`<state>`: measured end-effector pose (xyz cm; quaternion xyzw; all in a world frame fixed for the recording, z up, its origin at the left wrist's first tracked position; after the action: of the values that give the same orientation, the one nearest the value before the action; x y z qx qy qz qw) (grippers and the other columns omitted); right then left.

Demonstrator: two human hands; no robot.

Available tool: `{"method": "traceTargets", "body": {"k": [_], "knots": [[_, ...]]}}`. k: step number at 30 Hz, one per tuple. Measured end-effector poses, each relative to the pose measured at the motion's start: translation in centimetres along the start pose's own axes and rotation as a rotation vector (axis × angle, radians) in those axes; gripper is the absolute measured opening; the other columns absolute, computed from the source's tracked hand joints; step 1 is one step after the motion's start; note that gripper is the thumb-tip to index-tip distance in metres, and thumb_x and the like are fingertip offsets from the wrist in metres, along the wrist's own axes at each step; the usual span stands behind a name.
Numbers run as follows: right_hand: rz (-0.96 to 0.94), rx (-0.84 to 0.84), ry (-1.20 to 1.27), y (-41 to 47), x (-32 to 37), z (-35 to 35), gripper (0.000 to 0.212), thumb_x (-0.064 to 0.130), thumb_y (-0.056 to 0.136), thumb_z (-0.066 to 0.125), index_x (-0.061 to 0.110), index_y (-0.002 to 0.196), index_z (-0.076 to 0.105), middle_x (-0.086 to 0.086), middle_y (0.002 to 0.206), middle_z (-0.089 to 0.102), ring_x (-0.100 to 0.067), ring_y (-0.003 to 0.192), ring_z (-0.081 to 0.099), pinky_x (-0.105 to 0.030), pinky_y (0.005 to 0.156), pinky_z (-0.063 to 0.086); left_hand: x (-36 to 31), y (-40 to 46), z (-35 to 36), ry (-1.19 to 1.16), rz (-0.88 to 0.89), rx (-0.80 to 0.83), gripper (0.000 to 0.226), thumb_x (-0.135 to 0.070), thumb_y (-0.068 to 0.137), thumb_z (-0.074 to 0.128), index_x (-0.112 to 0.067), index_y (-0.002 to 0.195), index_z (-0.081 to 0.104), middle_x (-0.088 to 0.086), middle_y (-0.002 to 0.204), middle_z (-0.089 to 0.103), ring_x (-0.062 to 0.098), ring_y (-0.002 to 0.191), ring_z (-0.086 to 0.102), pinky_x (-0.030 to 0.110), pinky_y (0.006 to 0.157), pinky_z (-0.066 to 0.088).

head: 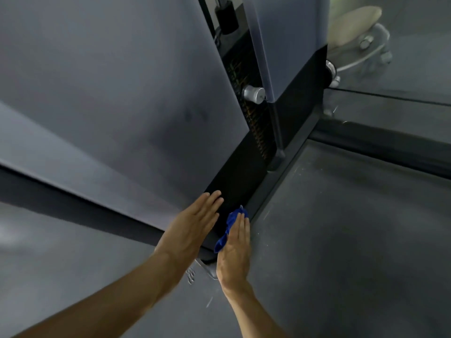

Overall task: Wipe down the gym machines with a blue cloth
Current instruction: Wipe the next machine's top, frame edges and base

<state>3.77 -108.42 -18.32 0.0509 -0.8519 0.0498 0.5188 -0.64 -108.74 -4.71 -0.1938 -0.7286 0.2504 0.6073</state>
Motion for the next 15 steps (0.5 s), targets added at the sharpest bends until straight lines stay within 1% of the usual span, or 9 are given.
{"method": "traceTargets", "body": {"k": [4, 6, 8, 9, 11, 13, 15], "knots": [[-0.01, 0.007, -0.09, 1.6, -0.7, -0.1, 0.101, 0.002, 0.075, 0.085, -0.001, 0.158, 0.027, -0.016, 0.165, 0.029, -0.031, 0.154, 0.023, -0.042, 0.121, 0.026, -0.8, 2.5, 0.8, -0.025, 0.008, 0.047, 0.088, -0.056, 0.109, 0.02, 0.0, 0.15, -0.035, 0.041, 0.142, -0.051, 0.06, 0.131, -0.047, 0.071, 0.097, -0.035], [0.002, 0.029, -0.118, 2.7, -1.1, -0.1, 0.103, 0.006, 0.078, 0.084, -0.001, 0.16, 0.022, -0.016, 0.167, 0.023, -0.031, 0.156, 0.018, -0.042, 0.121, 0.023, -1.0, 3.5, 1.2, -0.04, 0.032, 0.07, 0.092, -0.059, 0.109, 0.023, -0.001, 0.149, -0.036, 0.041, 0.139, -0.054, 0.061, 0.129, -0.049, 0.071, 0.096, -0.036], [0.018, 0.044, -0.159, 3.6, -1.3, -0.5, 0.107, 0.009, 0.08, 0.082, 0.001, 0.162, 0.013, -0.015, 0.17, 0.014, -0.03, 0.158, 0.011, -0.041, 0.12, 0.02, -0.9, 4.0, 1.4, -0.051, 0.049, 0.074, 0.094, -0.059, 0.109, 0.027, -0.002, 0.149, -0.036, 0.04, 0.14, -0.054, 0.061, 0.129, -0.049, 0.07, 0.101, -0.035], [0.02, 0.048, -0.165, 4.0, -1.3, -0.6, 0.107, 0.009, 0.081, 0.081, 0.001, 0.162, 0.011, -0.015, 0.17, 0.012, -0.031, 0.158, 0.009, -0.041, 0.12, 0.022, -0.8, 4.0, 1.2, -0.052, 0.053, 0.076, 0.094, -0.058, 0.109, 0.027, -0.002, 0.15, -0.036, 0.04, 0.141, -0.053, 0.06, 0.13, -0.048, 0.069, 0.105, -0.033], [0.007, 0.061, -0.159, 4.2, -1.4, -0.7, 0.107, 0.011, 0.079, 0.082, 0.0, 0.161, 0.014, -0.016, 0.17, 0.014, -0.032, 0.157, 0.012, -0.044, 0.121, 0.029, -0.6, 3.8, 0.8, -0.054, 0.066, 0.092, 0.091, -0.056, 0.11, 0.025, -0.002, 0.15, -0.036, 0.039, 0.142, -0.053, 0.058, 0.132, -0.047, 0.065, 0.11, -0.03], [-0.016, 0.06, -0.175, 4.1, -1.6, -0.9, 0.107, 0.014, 0.08, 0.083, 0.0, 0.161, 0.015, -0.017, 0.17, 0.014, -0.032, 0.157, 0.012, -0.045, 0.121, 0.033, -0.3, 3.7, 0.4, -0.055, 0.08, 0.105, 0.086, -0.052, 0.111, 0.02, -0.001, 0.15, -0.037, 0.038, 0.143, -0.052, 0.056, 0.133, -0.045, 0.063, 0.11, -0.028], [-0.027, 0.077, -0.202, 4.1, -1.9, -0.8, 0.109, 0.015, 0.08, 0.084, 0.001, 0.162, 0.012, -0.016, 0.17, 0.012, -0.031, 0.158, 0.01, -0.043, 0.121, 0.031, 0.0, 3.7, 0.1, -0.055, 0.099, 0.11, 0.083, -0.049, 0.112, 0.019, 0.0, 0.15, -0.037, 0.036, 0.146, -0.05, 0.055, 0.133, -0.044, 0.062, 0.109, -0.028]]}}
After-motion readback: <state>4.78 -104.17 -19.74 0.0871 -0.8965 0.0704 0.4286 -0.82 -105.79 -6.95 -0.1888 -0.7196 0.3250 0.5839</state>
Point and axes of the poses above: each hand's wrist, its own y-axis towards the middle knuckle, its own z-axis out of the palm, x = y × z, the point moved 9 cm from there along y, towards the middle knuckle
